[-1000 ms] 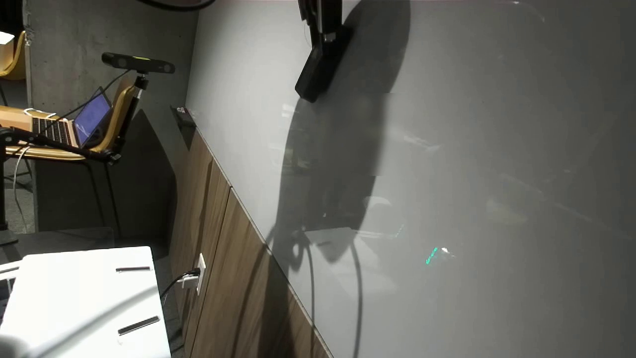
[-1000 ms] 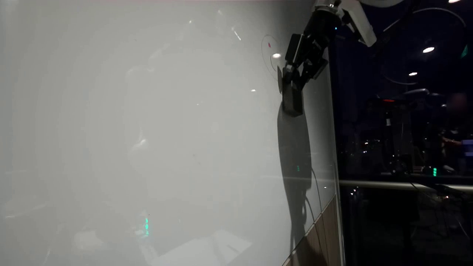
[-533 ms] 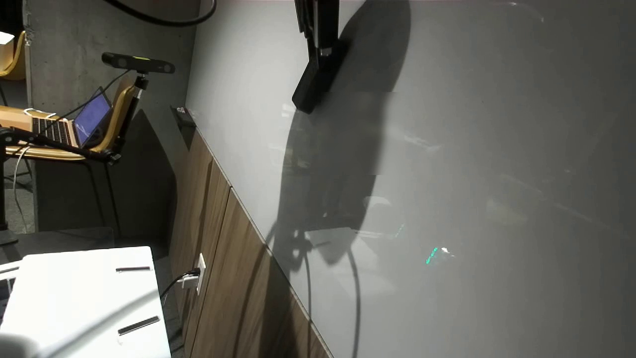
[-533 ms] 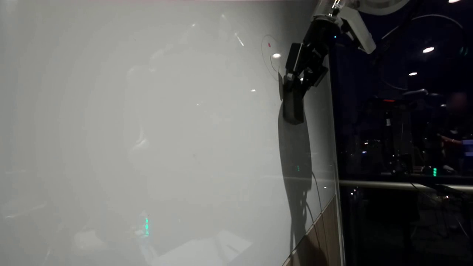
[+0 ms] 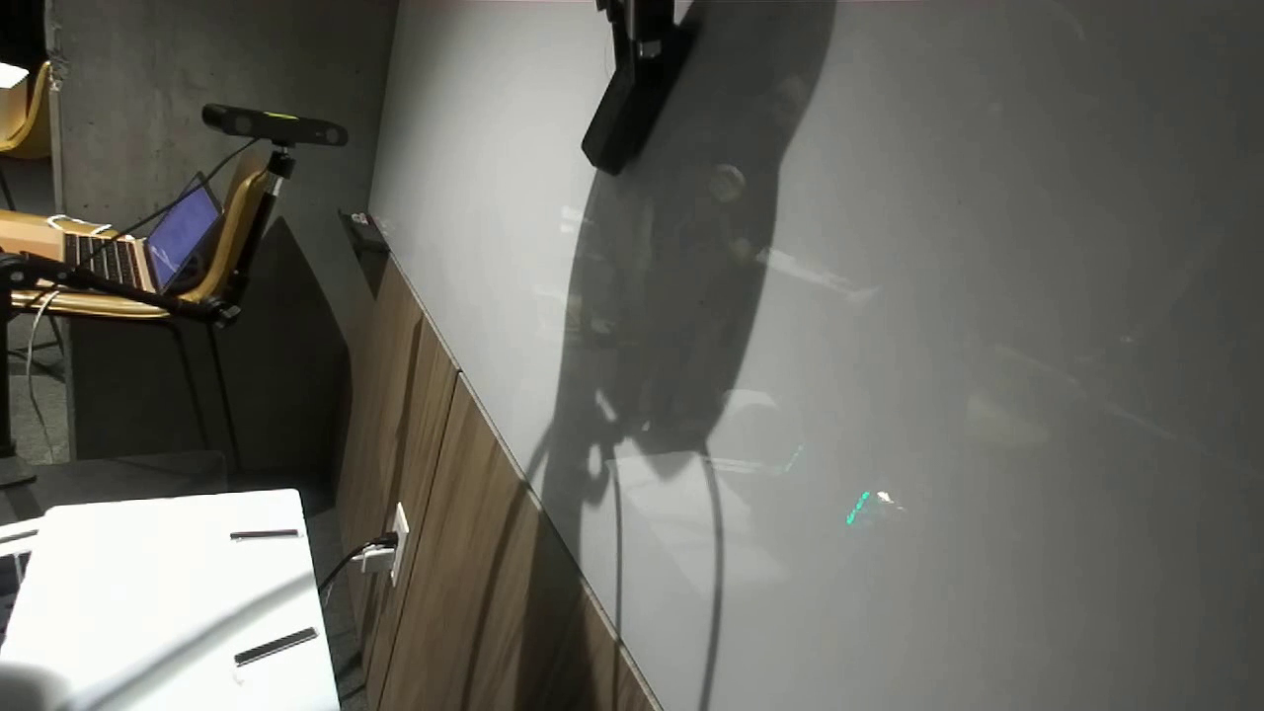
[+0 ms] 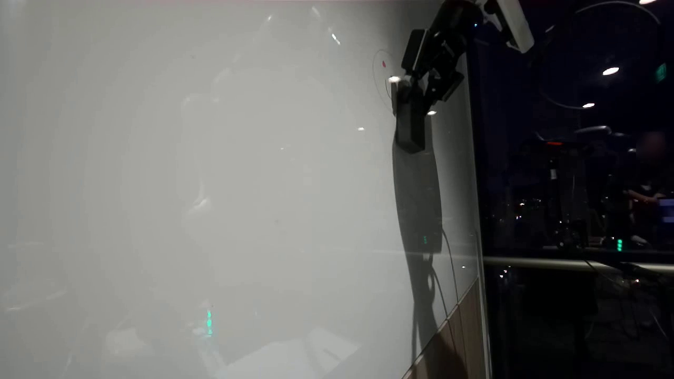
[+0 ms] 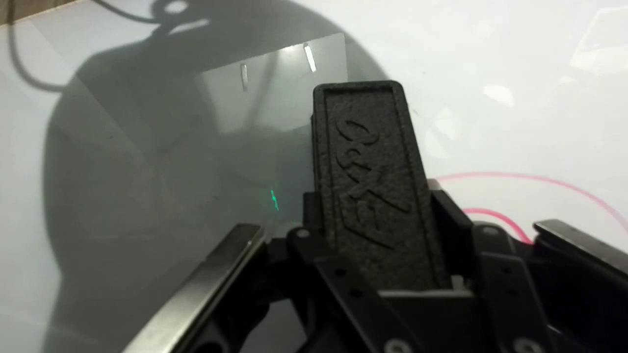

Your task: Get the white board eraser from the table, use it to erase the white board and then put it back on the table

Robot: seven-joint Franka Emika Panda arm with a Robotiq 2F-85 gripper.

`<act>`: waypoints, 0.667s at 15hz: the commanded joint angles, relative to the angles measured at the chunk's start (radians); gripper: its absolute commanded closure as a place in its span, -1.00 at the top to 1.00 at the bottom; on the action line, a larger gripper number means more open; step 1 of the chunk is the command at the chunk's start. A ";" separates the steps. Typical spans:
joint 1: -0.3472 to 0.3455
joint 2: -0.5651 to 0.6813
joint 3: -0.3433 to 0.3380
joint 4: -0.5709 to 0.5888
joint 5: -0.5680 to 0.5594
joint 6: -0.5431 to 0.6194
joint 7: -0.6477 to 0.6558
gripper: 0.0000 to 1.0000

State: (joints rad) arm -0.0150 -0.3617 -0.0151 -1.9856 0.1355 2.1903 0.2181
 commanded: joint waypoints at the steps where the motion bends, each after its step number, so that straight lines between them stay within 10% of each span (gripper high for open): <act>1: 0.011 0.041 0.008 0.137 0.041 -0.022 0.004 -0.39; 10: 0.024 0.065 0.040 0.311 0.030 -0.081 0.018 -0.39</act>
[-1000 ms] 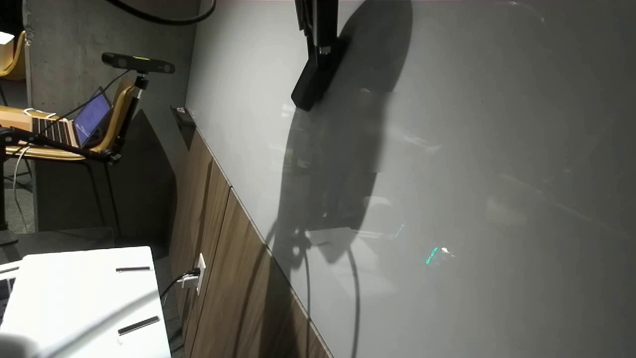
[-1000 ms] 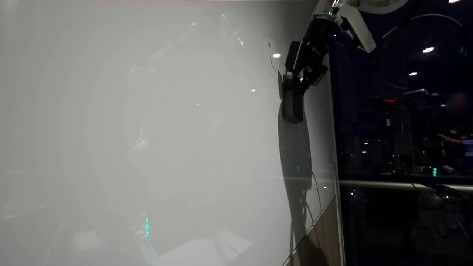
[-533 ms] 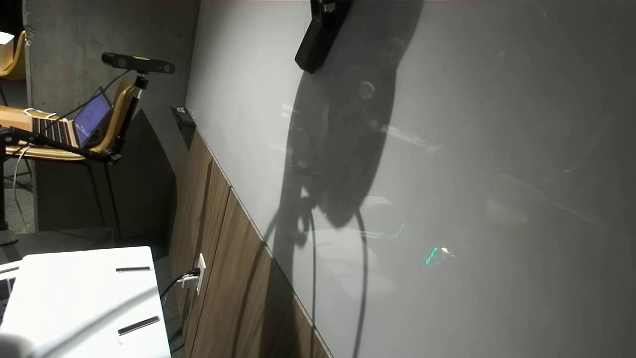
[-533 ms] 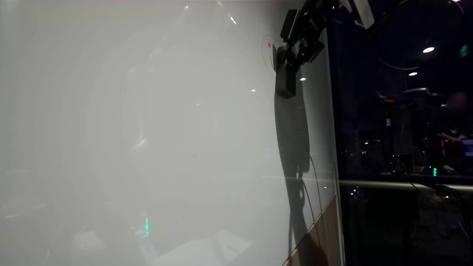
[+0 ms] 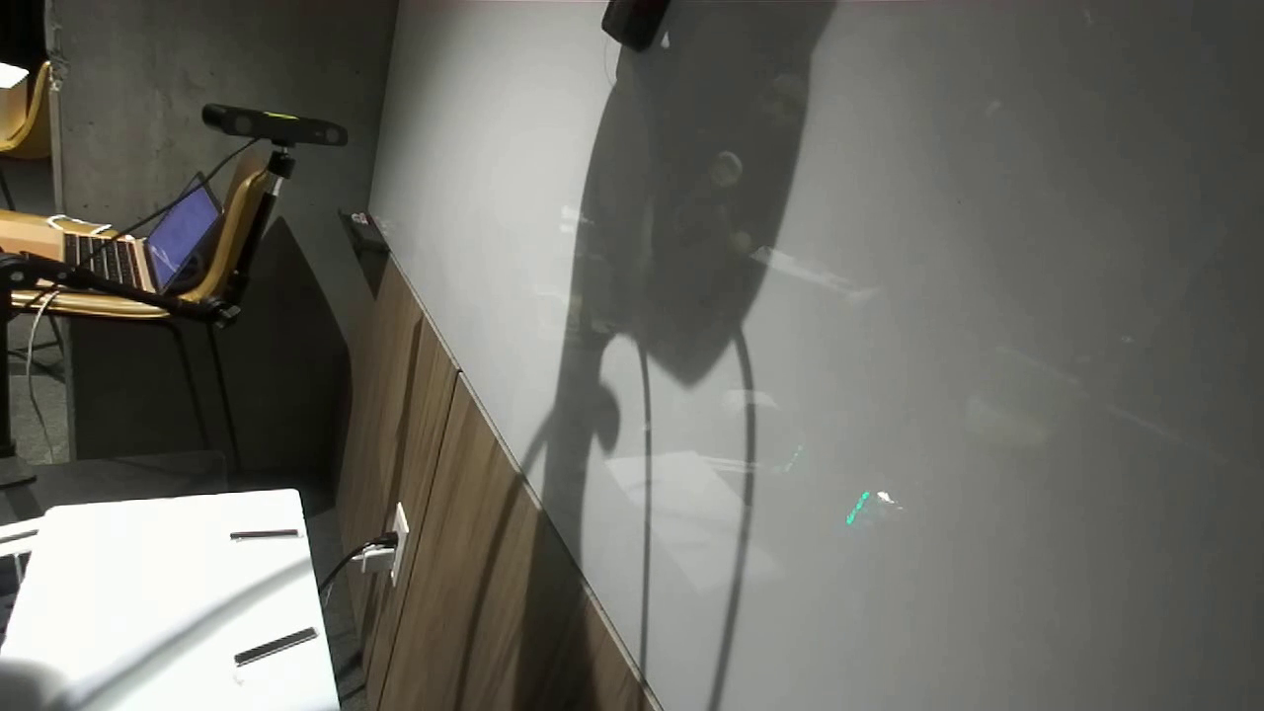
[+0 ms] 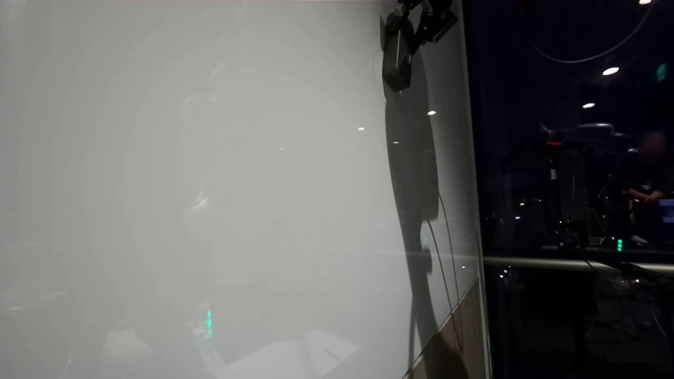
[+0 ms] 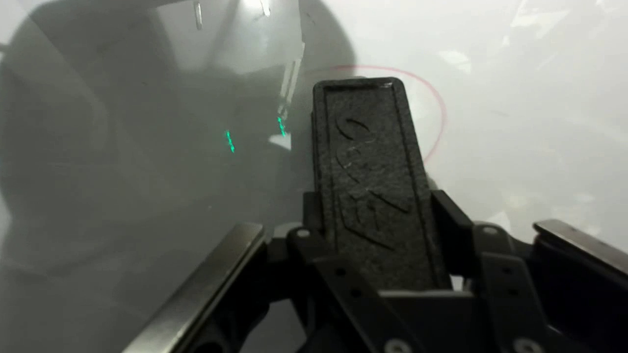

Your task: Get the white board eraser from the table, use it to erase the white board and then put it back on the table

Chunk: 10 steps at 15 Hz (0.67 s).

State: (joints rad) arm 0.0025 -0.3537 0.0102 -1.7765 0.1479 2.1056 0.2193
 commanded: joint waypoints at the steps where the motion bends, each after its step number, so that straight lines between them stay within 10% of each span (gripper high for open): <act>1: 0.010 0.062 0.018 0.113 0.018 0.000 0.017 -0.39; 10: 0.028 0.060 0.071 -0.011 0.018 0.050 0.035 -0.39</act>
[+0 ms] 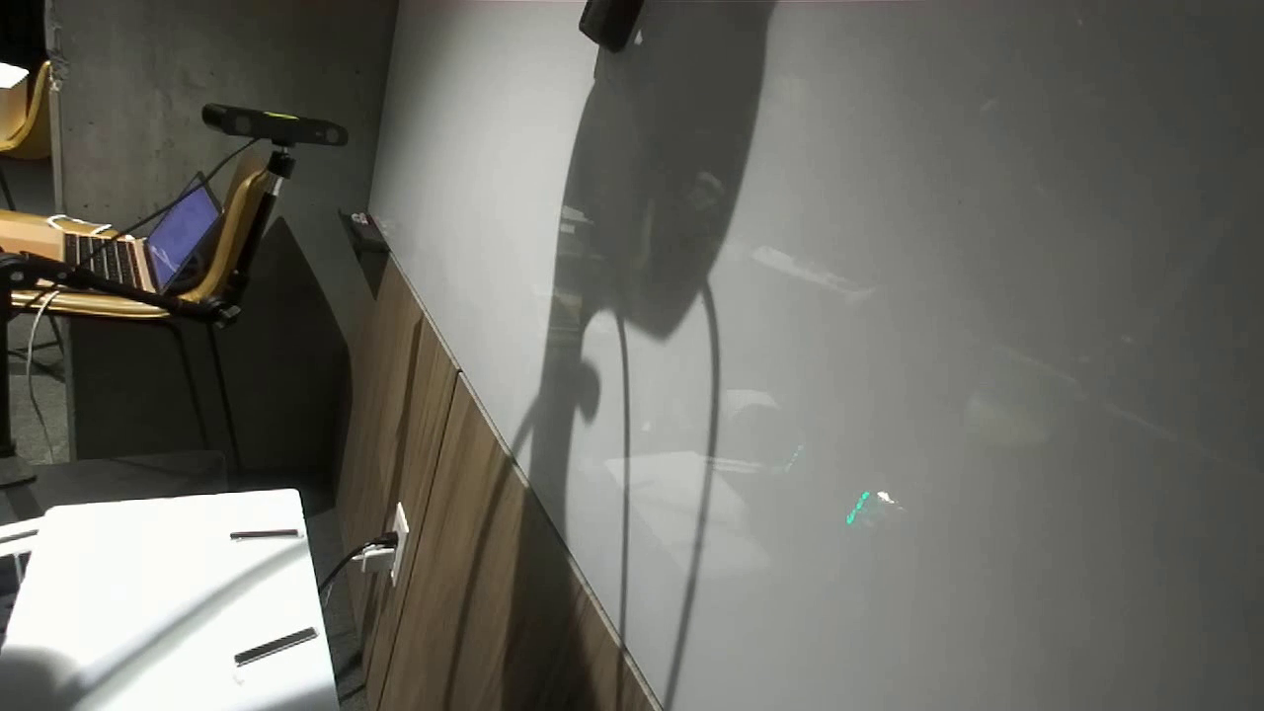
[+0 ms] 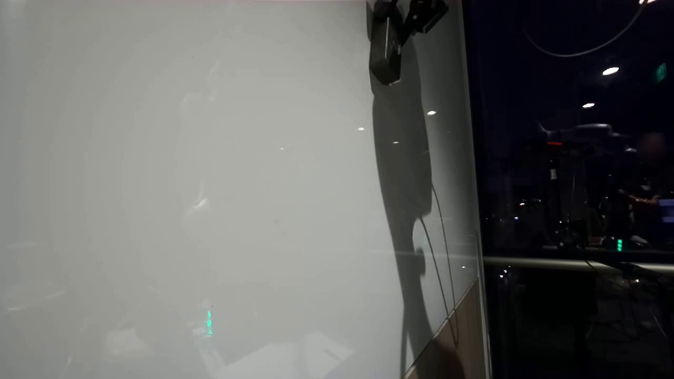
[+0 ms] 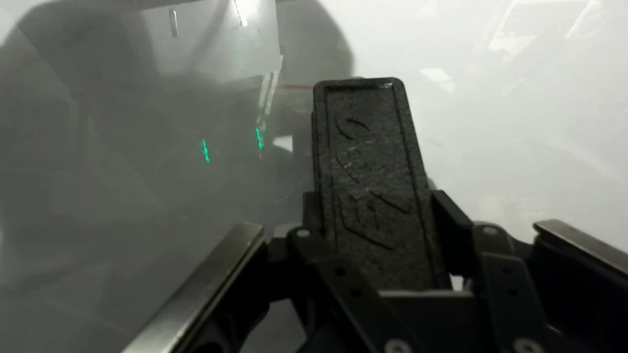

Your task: Get the white board eraser from the table, use it to erase the white board and then put it back on the table

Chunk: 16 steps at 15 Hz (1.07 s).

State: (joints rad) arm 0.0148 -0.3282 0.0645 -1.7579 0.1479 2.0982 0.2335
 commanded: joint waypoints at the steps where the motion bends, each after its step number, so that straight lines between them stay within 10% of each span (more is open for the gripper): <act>1: 0.019 0.035 0.021 -0.058 0.018 0.068 0.022 -0.39; 16: -0.028 0.168 -0.071 -0.057 -0.011 0.079 -0.053 -0.39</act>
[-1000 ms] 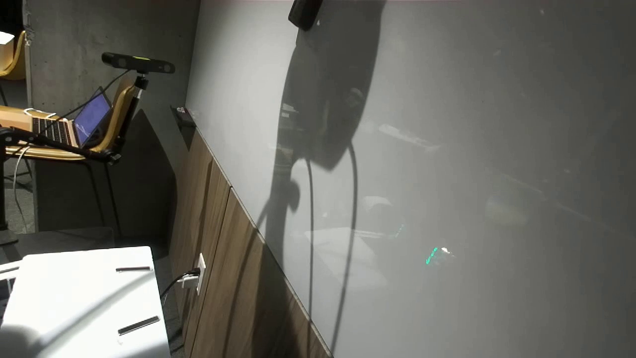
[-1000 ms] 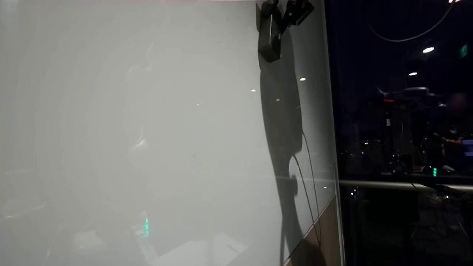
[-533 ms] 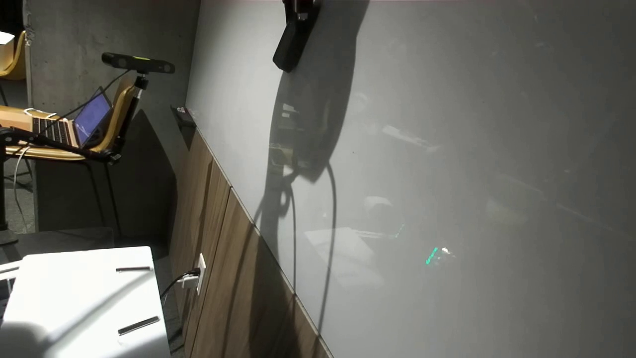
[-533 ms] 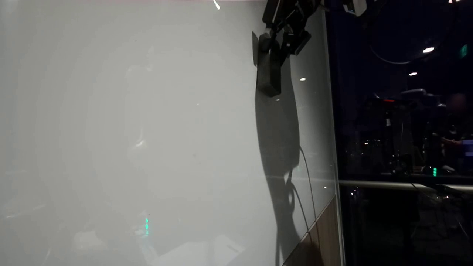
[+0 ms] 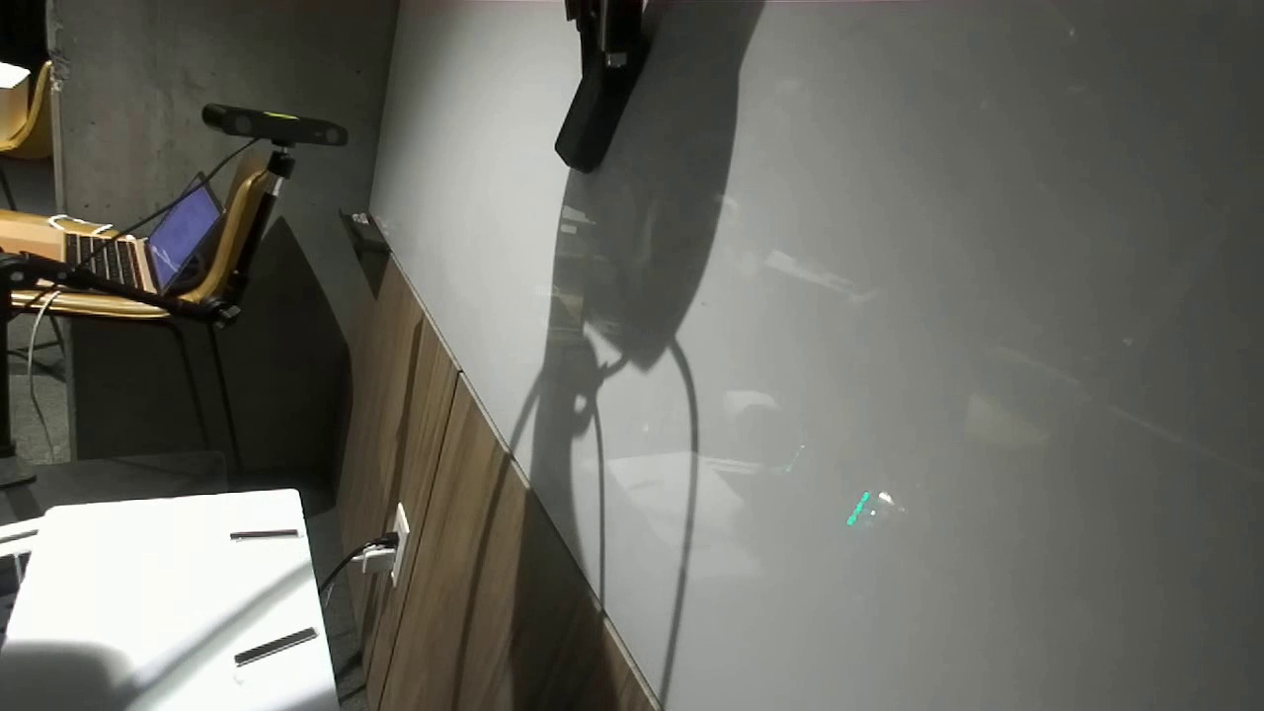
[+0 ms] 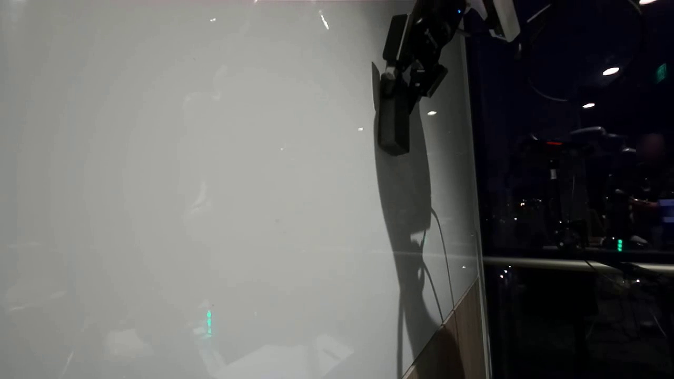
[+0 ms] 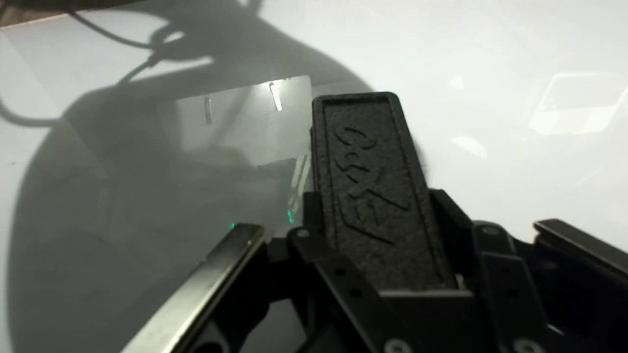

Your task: Get the white board eraser from the table, use it to erase the white board and then put it back on the table

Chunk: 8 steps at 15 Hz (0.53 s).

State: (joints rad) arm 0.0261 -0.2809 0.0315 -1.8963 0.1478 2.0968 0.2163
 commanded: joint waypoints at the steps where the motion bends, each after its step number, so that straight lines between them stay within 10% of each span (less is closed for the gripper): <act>1: -0.042 0.129 -0.047 0.090 -0.010 0.073 -0.043 -0.39; 8: -0.056 0.147 -0.071 0.113 -0.007 0.025 -0.059 -0.39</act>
State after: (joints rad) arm -0.0004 -0.2523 -0.0187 -1.8858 0.1477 2.0379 0.1706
